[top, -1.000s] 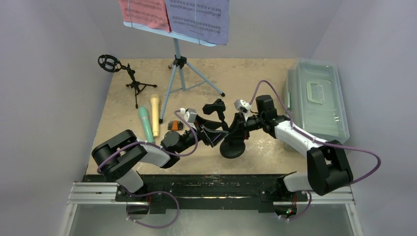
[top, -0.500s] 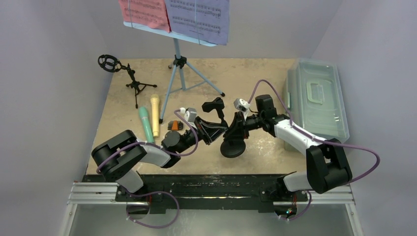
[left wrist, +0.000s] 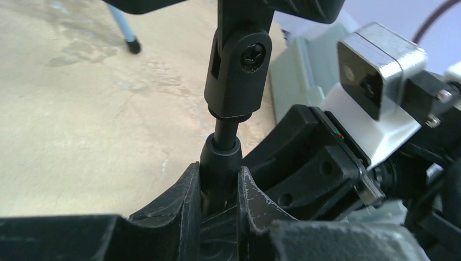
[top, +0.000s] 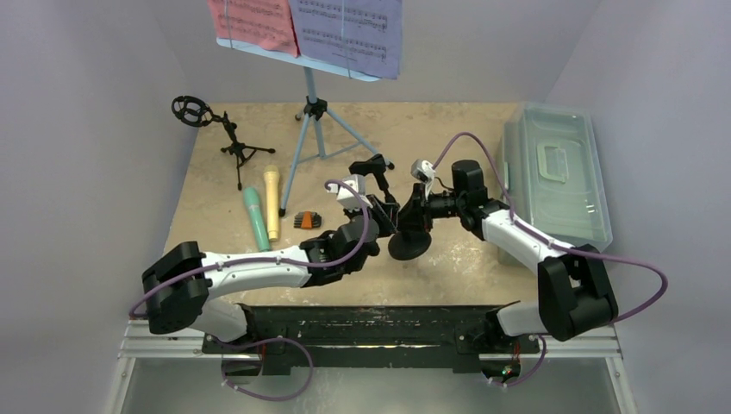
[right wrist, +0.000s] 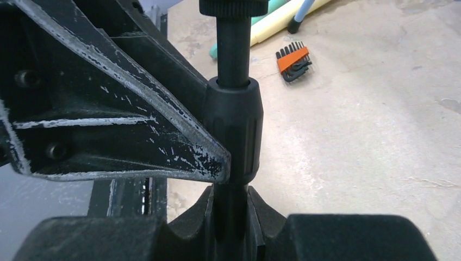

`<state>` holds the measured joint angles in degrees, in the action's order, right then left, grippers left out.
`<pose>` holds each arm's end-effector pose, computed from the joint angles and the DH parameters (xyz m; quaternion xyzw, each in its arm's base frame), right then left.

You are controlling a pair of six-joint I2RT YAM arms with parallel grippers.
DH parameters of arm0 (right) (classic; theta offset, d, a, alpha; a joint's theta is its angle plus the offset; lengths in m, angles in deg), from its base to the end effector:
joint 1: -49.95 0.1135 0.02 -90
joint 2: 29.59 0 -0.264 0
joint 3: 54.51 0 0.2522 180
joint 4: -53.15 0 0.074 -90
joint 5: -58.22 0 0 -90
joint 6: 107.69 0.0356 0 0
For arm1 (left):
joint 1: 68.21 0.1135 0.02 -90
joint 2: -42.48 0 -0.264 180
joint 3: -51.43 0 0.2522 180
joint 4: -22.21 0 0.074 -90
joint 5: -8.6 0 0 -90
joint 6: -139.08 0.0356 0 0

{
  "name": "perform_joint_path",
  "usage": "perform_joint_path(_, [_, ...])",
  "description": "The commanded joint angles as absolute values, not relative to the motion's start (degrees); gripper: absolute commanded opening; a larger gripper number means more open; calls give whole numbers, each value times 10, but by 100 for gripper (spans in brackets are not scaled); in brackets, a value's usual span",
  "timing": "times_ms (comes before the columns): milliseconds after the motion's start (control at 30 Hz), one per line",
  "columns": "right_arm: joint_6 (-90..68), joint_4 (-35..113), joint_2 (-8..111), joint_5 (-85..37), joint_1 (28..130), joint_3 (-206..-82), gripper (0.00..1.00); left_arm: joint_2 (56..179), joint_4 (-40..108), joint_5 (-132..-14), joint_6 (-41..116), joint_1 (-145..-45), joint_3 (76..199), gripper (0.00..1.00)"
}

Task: Pack up the instrument practice props
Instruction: Unscrew the knob on the microphone stand.

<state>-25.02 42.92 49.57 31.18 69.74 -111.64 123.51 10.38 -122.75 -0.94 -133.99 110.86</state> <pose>0.2531 0.1248 0.2301 -0.4202 0.6669 0.4993 0.3597 0.1497 -0.2754 0.2643 -0.1272 0.7399 -0.3672 0.5491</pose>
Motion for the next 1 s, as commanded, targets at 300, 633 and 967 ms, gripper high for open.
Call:
perform_joint_path(300, [-244, 476, 475, 339, 704, -1119, 0, 1113, -97, -1126, 192, -1360, 978, 84])
perform_joint_path(633, [-291, 448, 472, 438, 703, -1123, 0, 1036, -200, -833, 157, -1228, 889, 92])
perform_joint_path(967, [-304, 439, 474, 452, 703, -1123, 0, 1129, -259, -788, 143, -1211, 930, 97])
